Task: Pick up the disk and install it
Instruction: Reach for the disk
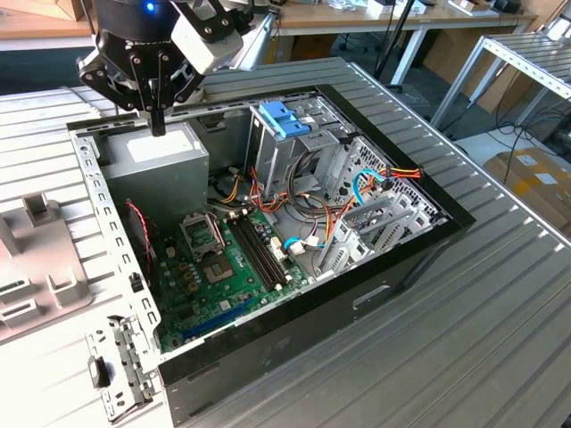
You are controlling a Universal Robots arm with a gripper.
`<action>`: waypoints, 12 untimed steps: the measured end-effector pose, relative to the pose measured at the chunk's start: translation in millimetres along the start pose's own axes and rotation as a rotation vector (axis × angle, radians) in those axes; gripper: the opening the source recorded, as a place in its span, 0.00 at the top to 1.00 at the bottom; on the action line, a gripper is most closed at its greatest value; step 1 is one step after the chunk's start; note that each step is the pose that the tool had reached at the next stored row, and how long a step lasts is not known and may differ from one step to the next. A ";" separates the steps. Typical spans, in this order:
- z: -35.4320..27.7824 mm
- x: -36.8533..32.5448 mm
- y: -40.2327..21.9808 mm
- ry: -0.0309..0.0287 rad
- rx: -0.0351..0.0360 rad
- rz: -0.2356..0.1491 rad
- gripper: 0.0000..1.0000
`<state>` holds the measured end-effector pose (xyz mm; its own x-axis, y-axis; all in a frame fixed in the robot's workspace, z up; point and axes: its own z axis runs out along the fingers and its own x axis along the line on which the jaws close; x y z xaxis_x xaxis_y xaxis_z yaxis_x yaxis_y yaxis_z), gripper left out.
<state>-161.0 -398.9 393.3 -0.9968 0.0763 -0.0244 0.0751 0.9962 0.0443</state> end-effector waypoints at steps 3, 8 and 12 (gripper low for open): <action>0.0 1.6 -0.1 0.0000 0.0000 0.000 0.89; -0.1 3.8 -0.3 -0.0001 -0.0001 0.000 0.89; -0.2 6.1 -0.5 0.0000 0.0000 0.000 0.89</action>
<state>-167.2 -398.9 393.3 -0.9968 0.0763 -0.0245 0.0751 0.9962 0.0444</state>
